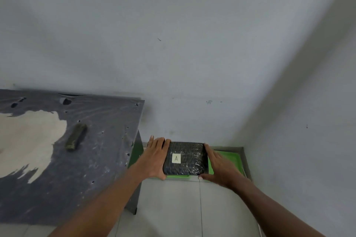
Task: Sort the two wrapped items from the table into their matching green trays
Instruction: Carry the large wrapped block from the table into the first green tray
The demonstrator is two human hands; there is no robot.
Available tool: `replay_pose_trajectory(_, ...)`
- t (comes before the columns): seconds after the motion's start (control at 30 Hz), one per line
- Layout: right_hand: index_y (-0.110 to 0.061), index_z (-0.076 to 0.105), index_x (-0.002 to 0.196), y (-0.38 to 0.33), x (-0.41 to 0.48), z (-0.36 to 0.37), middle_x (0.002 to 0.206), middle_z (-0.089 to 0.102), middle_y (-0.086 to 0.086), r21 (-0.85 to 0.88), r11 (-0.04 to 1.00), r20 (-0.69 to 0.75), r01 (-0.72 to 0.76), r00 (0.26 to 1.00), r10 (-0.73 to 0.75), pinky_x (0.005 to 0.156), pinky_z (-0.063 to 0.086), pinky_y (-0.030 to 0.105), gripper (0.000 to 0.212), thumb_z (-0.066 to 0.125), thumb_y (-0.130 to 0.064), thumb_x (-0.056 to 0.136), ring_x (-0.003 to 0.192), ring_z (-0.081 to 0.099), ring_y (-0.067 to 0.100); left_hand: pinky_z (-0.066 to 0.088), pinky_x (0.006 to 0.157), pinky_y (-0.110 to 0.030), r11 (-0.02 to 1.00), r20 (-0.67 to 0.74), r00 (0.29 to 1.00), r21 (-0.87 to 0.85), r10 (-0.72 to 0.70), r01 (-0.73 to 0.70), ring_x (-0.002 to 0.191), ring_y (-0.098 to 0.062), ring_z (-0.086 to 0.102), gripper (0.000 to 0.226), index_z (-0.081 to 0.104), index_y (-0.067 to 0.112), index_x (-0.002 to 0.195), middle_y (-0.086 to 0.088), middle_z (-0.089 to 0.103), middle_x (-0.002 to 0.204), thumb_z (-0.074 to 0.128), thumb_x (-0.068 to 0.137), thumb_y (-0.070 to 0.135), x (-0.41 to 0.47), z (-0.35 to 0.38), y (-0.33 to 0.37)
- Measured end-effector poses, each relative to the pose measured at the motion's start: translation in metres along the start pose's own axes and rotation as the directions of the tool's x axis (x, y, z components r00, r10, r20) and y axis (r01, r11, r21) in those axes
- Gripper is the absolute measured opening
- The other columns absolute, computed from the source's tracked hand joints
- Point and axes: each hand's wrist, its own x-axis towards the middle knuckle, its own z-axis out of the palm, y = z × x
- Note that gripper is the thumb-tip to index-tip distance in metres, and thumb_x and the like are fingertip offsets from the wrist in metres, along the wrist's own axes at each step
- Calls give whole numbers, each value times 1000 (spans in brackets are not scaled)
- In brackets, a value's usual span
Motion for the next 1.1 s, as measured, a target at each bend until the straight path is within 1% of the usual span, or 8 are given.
replay_pose_trajectory(0.13, -21, -18, 151, 34, 15, 35, 163, 19, 6, 25, 999, 29, -27, 999, 26, 107, 43, 41, 127, 66, -72, 71, 144, 32, 25, 7, 123, -53, 998, 64, 998, -60, -17, 20, 131, -30, 35, 123, 19, 6, 146, -11, 36, 137, 77, 53, 61, 24, 45, 10)
replay_pose_trajectory(0.27, -21, -16, 151, 69, 44, 89, 160, 27, 9, 45, 998, 39, -47, 998, 46, 107, 43, 43, 126, 69, -68, 72, 141, 36, 27, 9, 123, -56, 993, 124, 991, -104, -50, 63, 137, -29, 29, 124, 15, 7, 149, -11, 32, 143, 79, 57, 60, 58, 112, 10)
replay_pose_trajectory(0.4, -16, -14, 152, 108, 76, 163, 163, 17, 9, 28, 998, 73, -63, 995, 61, 108, 42, 45, 125, 72, -63, 74, 144, 31, 28, 8, 124, -54, 988, 145, 987, -125, -74, 92, 140, -29, 26, 122, 13, 6, 150, -12, 30, 145, 82, 60, 53, 88, 195, 4)
replay_pose_trajectory(0.5, -13, -13, 152, 136, 103, 229, 164, 13, 8, 9, 999, 87, -53, 995, 52, 108, 43, 45, 123, 71, -60, 77, 145, 29, 28, 8, 124, -54, 990, 139, 986, -98, -90, 104, 142, -30, 23, 121, 11, 5, 151, -13, 27, 147, 82, 64, 49, 108, 260, -6)
replay_pose_trajectory(0.6, -14, -11, 153, 160, 130, 293, 164, 12, 7, 8, 999, 81, -46, 996, 45, 105, 45, 45, 119, 70, -59, 78, 144, 31, 27, 11, 123, -54, 991, 142, 983, -61, -112, 122, 144, -33, 20, 120, 9, 5, 151, -15, 25, 150, 82, 66, 46, 124, 322, -16)
replay_pose_trajectory(0.83, -10, -9, 153, 202, 192, 433, 164, 13, 9, -4, 1000, 17, 7, 1000, -7, 104, 45, 44, 119, 70, -58, 79, 142, 33, 29, 13, 122, -53, 988, 85, 985, -32, -147, 150, 135, -32, 30, 124, 16, 6, 148, -13, 33, 140, 86, 55, 49, 167, 463, -33)
replay_pose_trajectory(0.93, -10, -10, 153, 211, 202, 467, 164, 11, 7, -9, 1000, 5, 23, 1000, -23, 104, 46, 45, 118, 71, -57, 80, 142, 32, 29, 10, 122, -53, 986, 58, 984, -20, -167, 168, 134, -32, 30, 126, 16, 6, 148, -13, 33, 139, 86, 54, 50, 173, 496, -32)
replay_pose_trajectory(1.1, -10, -9, 153, 219, 203, 486, 163, 17, 10, -4, 999, -25, 38, 999, -38, 102, 47, 46, 116, 71, -54, 81, 139, 36, 32, 10, 123, -54, 982, -3, 982, -15, -187, 186, 133, -33, 32, 127, 17, 5, 148, -14, 34, 138, 88, 53, 50, 179, 511, -29)
